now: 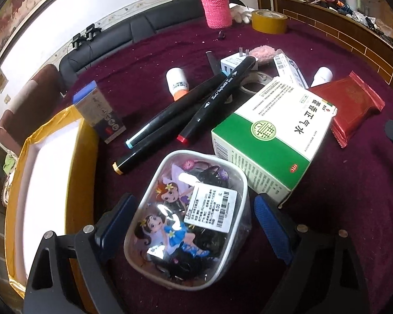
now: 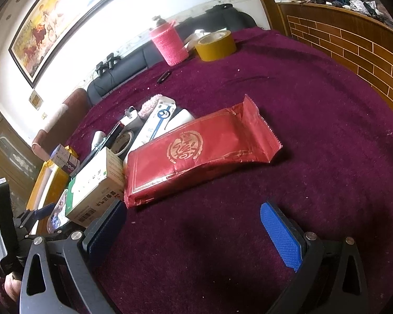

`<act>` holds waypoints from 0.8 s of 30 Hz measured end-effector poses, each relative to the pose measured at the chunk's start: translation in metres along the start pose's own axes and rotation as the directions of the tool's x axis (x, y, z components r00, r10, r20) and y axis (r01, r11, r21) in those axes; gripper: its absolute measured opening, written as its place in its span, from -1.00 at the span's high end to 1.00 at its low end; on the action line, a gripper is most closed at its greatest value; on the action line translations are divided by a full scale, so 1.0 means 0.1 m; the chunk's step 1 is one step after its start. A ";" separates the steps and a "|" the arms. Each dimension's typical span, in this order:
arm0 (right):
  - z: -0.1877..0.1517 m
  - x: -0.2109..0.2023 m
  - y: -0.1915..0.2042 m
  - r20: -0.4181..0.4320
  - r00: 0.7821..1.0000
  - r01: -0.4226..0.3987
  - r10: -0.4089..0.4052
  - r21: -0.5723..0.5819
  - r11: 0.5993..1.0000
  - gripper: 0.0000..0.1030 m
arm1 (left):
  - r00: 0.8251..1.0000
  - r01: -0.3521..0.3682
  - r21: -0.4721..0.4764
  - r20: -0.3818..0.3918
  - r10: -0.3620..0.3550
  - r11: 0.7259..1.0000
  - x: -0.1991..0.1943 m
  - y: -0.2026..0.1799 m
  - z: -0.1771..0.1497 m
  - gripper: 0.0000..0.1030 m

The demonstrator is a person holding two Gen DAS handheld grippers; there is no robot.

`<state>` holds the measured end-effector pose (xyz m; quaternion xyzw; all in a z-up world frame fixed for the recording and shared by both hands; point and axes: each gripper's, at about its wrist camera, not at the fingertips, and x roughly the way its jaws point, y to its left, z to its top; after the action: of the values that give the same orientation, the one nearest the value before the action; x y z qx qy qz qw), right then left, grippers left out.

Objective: Organize objects
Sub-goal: 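Move the left tool to the clear fairy-print pouch and grasp it, then lift the pouch with the left tool and carry it over the yellow-rimmed tray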

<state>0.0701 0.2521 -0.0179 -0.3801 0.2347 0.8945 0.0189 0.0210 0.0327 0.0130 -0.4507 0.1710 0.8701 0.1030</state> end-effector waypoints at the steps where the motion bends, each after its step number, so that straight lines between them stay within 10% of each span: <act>1: 0.00 0.01 0.00 -0.003 1.000 0.002 -0.002 -0.001 1.000 -1.00 | 1.000 0.010 -0.006 -0.005 -0.010 1.000 0.01 0.01 0.01 -0.75; 11: -0.01 0.02 0.01 -0.012 1.000 0.014 -0.014 -0.012 1.000 -1.00 | 0.996 0.087 -0.137 0.001 -0.087 0.987 0.06 0.16 -0.06 -0.63; 24: -0.01 0.04 0.04 -0.020 0.999 0.033 -0.034 -0.025 0.999 -1.00 | 0.994 -0.015 -0.245 0.101 0.041 0.969 -0.58 0.30 -0.18 -0.63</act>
<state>0.0672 0.2479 -0.0194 -0.3933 0.2173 0.8930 0.0267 0.0574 -0.0033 0.0573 -0.4110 0.0634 0.9084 0.0433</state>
